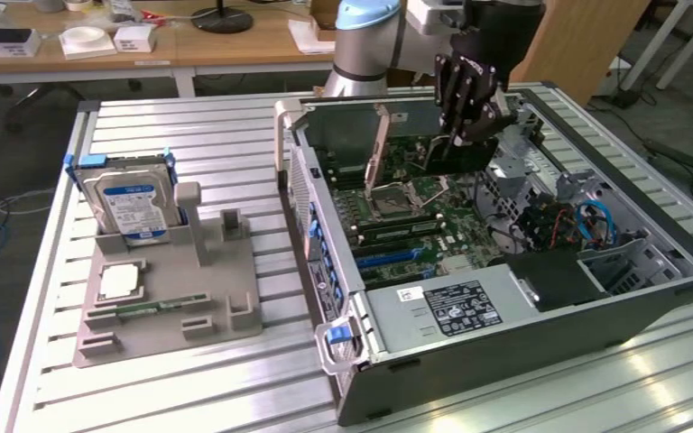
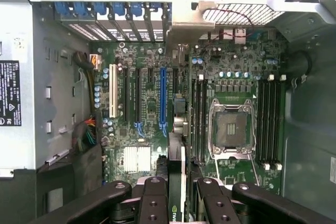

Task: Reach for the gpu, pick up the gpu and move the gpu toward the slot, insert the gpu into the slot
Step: 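Insert the gpu into the slot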

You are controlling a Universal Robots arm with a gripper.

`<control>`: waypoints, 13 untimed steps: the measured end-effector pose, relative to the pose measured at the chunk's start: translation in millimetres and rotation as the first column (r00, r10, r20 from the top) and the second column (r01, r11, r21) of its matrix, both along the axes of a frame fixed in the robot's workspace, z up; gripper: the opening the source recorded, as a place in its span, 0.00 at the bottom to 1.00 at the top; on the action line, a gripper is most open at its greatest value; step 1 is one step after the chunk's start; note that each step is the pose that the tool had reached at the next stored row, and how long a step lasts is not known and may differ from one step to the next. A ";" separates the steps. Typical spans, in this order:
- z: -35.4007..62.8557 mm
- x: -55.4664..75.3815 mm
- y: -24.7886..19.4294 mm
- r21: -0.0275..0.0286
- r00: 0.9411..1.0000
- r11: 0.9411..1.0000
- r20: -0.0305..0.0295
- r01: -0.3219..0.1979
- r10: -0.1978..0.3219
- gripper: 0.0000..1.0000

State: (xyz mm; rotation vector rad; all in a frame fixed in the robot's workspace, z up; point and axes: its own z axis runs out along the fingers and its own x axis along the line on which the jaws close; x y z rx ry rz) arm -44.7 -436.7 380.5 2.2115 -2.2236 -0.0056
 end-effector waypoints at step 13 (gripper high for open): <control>-20.2 -2.3 -0.8 0.000 1.000 1.000 0.007 -0.008 0.008 0.26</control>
